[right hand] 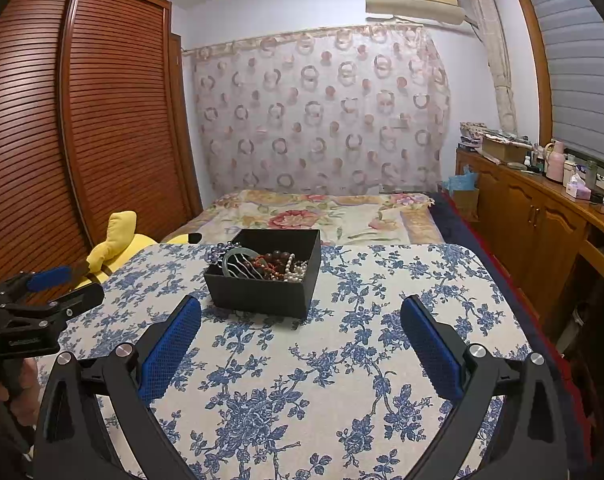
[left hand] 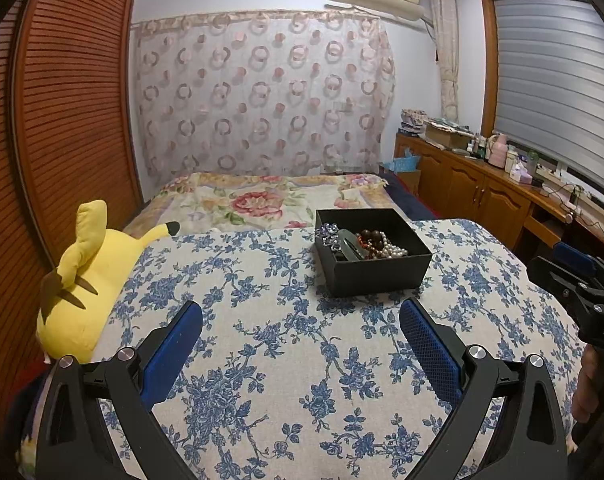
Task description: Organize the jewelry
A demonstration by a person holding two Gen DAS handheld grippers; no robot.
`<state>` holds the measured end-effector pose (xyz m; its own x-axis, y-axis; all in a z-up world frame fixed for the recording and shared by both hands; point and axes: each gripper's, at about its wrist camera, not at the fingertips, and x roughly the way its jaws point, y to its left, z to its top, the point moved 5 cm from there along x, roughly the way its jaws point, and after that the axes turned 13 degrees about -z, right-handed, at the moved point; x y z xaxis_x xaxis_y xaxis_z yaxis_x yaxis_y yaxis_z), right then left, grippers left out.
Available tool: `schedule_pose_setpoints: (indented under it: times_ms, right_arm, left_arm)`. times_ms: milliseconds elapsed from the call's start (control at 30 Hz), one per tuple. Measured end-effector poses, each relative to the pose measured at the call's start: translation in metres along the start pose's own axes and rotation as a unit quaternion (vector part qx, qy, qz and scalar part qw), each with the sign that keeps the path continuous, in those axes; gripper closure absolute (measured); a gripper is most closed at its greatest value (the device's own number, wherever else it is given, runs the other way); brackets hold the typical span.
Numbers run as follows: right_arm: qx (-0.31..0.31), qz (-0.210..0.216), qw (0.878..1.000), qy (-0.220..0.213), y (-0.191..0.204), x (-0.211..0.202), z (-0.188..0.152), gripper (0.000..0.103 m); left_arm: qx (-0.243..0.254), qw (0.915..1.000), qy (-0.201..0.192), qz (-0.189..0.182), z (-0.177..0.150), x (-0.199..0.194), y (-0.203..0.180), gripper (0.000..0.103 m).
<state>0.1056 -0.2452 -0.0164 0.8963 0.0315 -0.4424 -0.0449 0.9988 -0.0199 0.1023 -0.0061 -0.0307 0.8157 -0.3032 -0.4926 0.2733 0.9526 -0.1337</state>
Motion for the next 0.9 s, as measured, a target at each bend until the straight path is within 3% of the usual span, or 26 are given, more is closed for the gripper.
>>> schedule_pose_setpoints:
  times_ms: [900]
  right_arm:
    - [0.000, 0.000, 1.000, 0.000, -0.0030, -0.0001, -0.0024, 0.002]
  left_arm:
    - [0.004, 0.9999, -0.012, 0.002, 0.0038, -0.0057, -0.0054, 0.008]
